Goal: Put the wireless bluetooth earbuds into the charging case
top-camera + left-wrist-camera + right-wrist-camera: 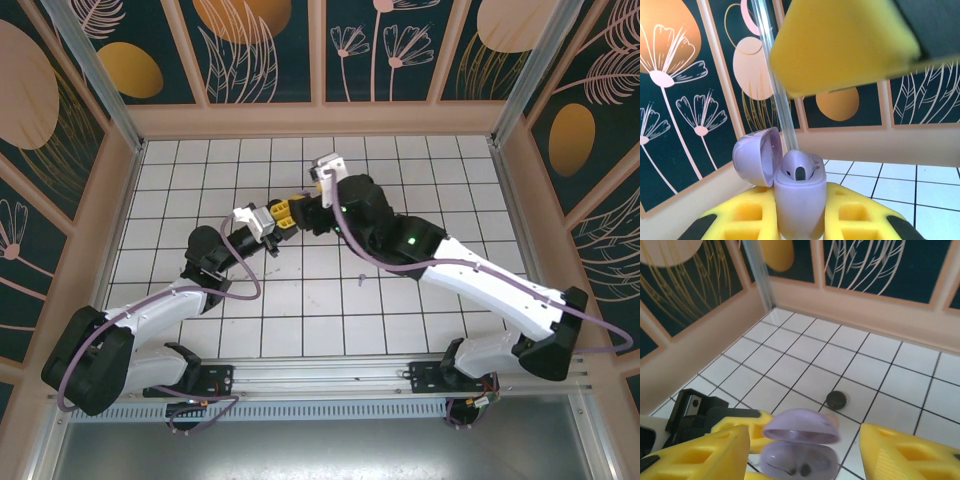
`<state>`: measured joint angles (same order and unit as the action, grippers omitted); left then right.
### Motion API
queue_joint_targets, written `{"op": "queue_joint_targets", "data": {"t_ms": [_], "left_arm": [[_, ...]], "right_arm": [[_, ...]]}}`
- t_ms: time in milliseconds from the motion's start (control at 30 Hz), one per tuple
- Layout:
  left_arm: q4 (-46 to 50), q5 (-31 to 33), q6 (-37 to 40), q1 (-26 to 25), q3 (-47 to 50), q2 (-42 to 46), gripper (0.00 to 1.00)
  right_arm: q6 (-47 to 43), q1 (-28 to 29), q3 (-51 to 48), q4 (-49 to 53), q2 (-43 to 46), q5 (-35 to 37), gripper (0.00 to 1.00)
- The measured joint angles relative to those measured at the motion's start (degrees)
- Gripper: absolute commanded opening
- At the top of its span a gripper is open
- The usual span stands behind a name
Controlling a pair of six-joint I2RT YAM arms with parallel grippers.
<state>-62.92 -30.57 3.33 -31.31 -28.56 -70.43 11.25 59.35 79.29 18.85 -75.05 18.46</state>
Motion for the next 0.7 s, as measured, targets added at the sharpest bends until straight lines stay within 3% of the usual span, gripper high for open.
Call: {"op": "queue_joint_targets", "data": {"t_ms": [167, 333, 500, 700], "left_arm": [[-2.05, 0.85, -0.24, 0.0, 0.15, -0.39, 0.0], [-4.13, 1.53, -0.61, 0.0, 0.48, -0.87, 0.0], [-5.55, 1.7, -1.18, 0.0, 0.83, -0.98, 0.0], [-7.45, 1.73, -2.08, 0.0, 1.46, -0.98, 0.0]], "right_arm": [[8.52, -1.95, -1.14, 2.86, 6.27, 3.21, 0.61], [19.06, -6.51, -9.14, 6.51, 11.54, 4.46, 0.61], [29.99, -11.76, -21.18, 11.19, 10.73, 3.89, 0.61], [40.11, -13.22, -30.45, 14.1, 7.96, 1.88, 0.62]]}}
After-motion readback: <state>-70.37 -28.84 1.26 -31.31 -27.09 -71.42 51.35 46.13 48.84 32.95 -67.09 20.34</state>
